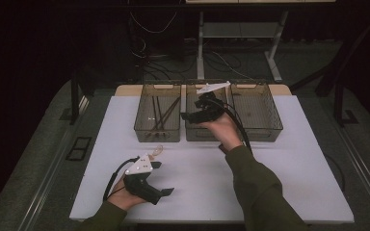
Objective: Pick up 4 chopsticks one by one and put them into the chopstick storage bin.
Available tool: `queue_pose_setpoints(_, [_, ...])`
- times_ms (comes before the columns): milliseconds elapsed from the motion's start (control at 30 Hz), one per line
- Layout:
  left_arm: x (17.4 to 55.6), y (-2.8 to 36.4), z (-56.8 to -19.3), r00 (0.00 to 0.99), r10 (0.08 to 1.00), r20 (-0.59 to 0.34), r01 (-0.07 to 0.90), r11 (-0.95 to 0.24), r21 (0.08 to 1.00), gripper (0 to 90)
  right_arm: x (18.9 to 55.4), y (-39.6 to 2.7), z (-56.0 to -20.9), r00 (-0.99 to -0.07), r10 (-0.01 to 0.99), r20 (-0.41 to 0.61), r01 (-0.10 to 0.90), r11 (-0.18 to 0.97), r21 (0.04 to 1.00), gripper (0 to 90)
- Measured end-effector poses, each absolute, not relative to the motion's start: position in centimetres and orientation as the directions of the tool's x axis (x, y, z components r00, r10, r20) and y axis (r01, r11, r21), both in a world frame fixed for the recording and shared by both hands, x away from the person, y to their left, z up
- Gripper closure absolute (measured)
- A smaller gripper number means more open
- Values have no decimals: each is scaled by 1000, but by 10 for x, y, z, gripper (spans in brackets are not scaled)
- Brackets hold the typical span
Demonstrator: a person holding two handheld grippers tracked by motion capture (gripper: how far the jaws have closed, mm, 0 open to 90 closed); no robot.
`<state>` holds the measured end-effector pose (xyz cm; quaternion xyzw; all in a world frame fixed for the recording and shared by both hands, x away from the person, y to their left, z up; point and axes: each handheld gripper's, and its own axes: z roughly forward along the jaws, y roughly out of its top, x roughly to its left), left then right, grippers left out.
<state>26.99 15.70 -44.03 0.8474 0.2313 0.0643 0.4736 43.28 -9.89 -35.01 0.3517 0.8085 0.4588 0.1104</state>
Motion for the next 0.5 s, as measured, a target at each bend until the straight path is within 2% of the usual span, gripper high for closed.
queue_pose_setpoints(500, [270,157,-442,879,461,-121,344,-439,830,0,391,-154,-352,-766,631,122,428,359,830,192])
